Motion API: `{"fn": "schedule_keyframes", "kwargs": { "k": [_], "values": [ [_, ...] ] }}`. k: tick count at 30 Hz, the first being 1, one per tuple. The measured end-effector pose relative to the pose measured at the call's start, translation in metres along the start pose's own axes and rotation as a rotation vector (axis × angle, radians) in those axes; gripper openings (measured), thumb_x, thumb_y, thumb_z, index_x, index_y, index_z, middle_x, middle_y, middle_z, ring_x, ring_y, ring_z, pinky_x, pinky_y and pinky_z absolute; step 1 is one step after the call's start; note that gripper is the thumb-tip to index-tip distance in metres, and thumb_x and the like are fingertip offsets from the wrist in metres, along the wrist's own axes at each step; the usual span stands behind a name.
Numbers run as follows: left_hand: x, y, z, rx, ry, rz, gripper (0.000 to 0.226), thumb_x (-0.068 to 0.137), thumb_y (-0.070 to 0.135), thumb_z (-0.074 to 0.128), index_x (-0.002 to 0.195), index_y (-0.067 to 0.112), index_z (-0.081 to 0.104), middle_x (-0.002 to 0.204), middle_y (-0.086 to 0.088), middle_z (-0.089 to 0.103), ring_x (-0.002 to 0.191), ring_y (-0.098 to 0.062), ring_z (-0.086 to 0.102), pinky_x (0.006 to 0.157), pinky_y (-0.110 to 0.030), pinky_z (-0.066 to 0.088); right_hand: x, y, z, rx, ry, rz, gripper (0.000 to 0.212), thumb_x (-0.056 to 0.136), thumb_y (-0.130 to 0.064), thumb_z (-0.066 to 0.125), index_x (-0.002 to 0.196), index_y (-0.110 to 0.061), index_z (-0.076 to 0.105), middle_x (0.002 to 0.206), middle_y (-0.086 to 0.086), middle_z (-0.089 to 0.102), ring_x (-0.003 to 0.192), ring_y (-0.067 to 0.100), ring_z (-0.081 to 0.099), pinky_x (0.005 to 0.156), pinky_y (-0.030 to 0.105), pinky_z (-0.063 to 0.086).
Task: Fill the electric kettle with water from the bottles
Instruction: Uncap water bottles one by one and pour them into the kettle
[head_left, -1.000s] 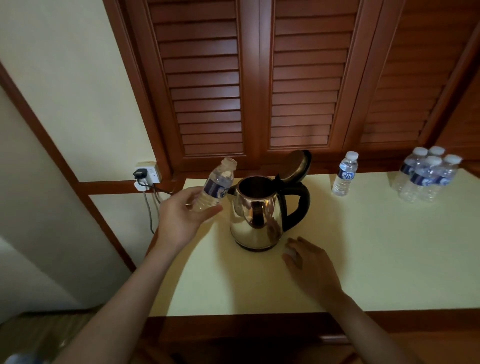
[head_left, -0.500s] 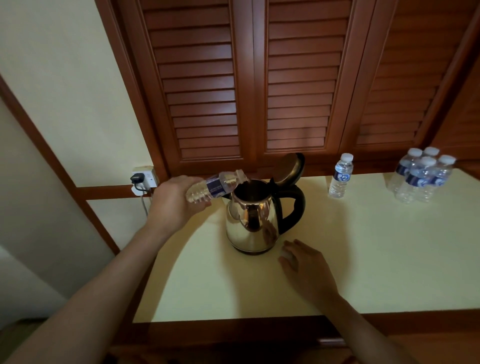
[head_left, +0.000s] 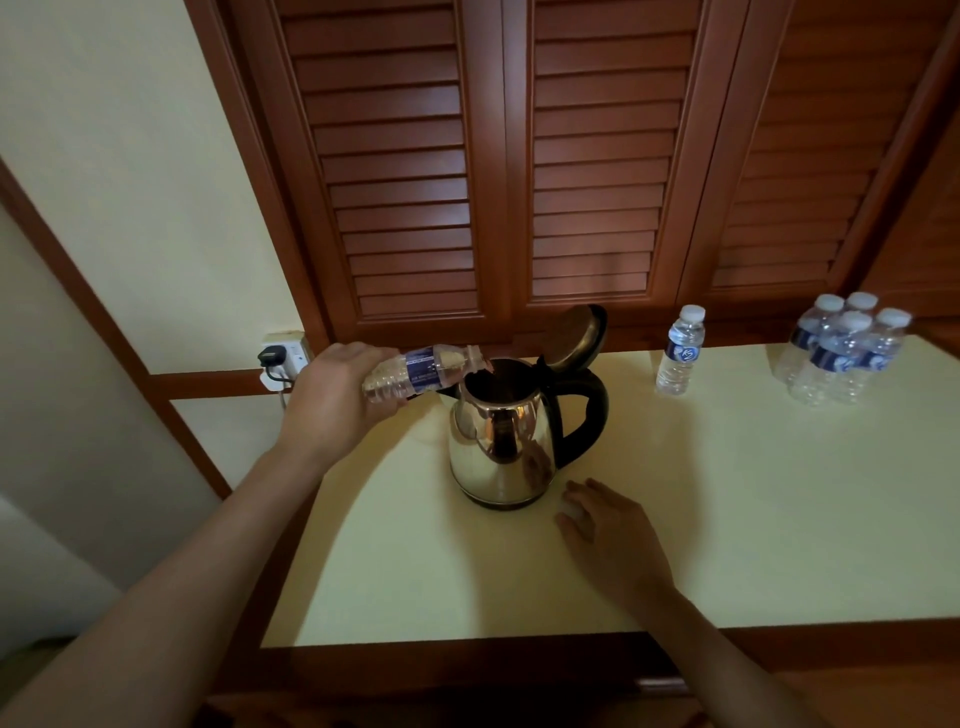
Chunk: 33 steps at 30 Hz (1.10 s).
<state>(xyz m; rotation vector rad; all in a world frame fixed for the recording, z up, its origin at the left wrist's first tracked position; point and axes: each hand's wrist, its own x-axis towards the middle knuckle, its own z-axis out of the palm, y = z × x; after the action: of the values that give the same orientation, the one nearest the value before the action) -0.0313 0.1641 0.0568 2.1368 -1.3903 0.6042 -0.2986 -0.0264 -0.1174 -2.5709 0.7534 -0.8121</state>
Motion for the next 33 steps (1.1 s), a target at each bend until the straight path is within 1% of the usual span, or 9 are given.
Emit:
{"fn": "schedule_keyframes", "kwargs": {
  "k": [4,7,12,17,19,25,30,33],
  "values": [
    [0.0003,-0.0001,-0.0005,0.016,0.009,0.008,0.059,0.068,0.021,0.092,0.123,0.015,0.070,0.110,-0.004,0.072,0.097,-0.026,0.063,0.078,-0.031,0.044,0.0000,0.0014,0.0014,-0.006,-0.003,-0.009,0.038,0.086,-0.034,0.065,0.120,-0.016,0.068,0.120,0.002,0.070,0.122,0.021,0.059,0.097,0.042,0.051],
    [0.0008,-0.0007,-0.0009,0.027,0.014,0.015,0.059,0.069,0.020,0.092,0.123,0.015,0.070,0.109,-0.004,0.072,0.096,-0.026,0.062,0.077,-0.029,0.041,0.0002,0.0007,0.0009,0.001,0.008,-0.011,0.037,0.085,-0.029,0.070,0.119,-0.014,0.069,0.120,0.003,0.070,0.120,0.021,0.061,0.096,0.043,0.052],
    [0.0015,-0.0022,-0.0014,0.035,0.009,0.029,0.059,0.068,0.018,0.091,0.123,0.015,0.069,0.111,-0.004,0.072,0.096,-0.025,0.062,0.077,-0.030,0.041,0.0007,0.0002,0.0003,0.000,-0.007,0.008,0.038,0.087,-0.032,0.067,0.123,-0.017,0.067,0.123,0.001,0.069,0.125,0.019,0.057,0.101,0.042,0.048],
    [0.0017,-0.0024,-0.0027,0.025,0.010,0.037,0.058,0.068,0.014,0.091,0.122,0.014,0.070,0.110,-0.005,0.072,0.096,-0.028,0.063,0.077,-0.033,0.045,0.0007,0.0013,-0.0002,-0.004,-0.027,-0.002,0.040,0.089,-0.035,0.062,0.124,-0.017,0.065,0.124,0.000,0.067,0.127,0.018,0.055,0.102,0.042,0.047],
    [0.0018,-0.0014,-0.0040,0.024,0.014,0.043,0.057,0.068,0.012,0.090,0.121,0.013,0.070,0.110,-0.006,0.072,0.096,-0.029,0.063,0.077,-0.033,0.045,0.0012,0.0008,-0.0005,-0.008,-0.024,0.002,0.039,0.089,-0.034,0.064,0.124,-0.017,0.066,0.124,0.000,0.068,0.126,0.018,0.055,0.102,0.041,0.047],
    [0.0023,0.0002,-0.0067,0.033,0.013,0.056,0.057,0.067,0.010,0.090,0.121,0.012,0.070,0.110,-0.006,0.073,0.096,-0.029,0.062,0.075,-0.030,0.041,0.0002,0.0008,0.0003,0.004,-0.029,0.019,0.040,0.089,-0.035,0.062,0.126,-0.018,0.065,0.126,-0.002,0.067,0.129,0.016,0.053,0.104,0.041,0.046],
    [0.0029,0.0007,-0.0064,0.030,0.013,0.056,0.055,0.069,0.013,0.090,0.121,0.014,0.070,0.112,-0.005,0.072,0.099,-0.029,0.062,0.078,-0.030,0.042,0.0001,-0.0009,-0.0013,0.005,-0.018,0.012,0.039,0.088,-0.036,0.059,0.121,-0.017,0.067,0.124,-0.002,0.068,0.127,0.018,0.055,0.102,0.041,0.047],
    [0.0040,0.0010,-0.0083,0.027,0.016,0.053,0.055,0.070,0.014,0.090,0.122,0.014,0.070,0.113,-0.005,0.072,0.102,-0.028,0.061,0.079,-0.030,0.042,-0.0001,0.0003,-0.0006,0.006,-0.030,0.016,0.041,0.090,-0.038,0.057,0.125,-0.019,0.066,0.126,-0.004,0.067,0.129,0.015,0.052,0.104,0.040,0.046]
  ]
}}
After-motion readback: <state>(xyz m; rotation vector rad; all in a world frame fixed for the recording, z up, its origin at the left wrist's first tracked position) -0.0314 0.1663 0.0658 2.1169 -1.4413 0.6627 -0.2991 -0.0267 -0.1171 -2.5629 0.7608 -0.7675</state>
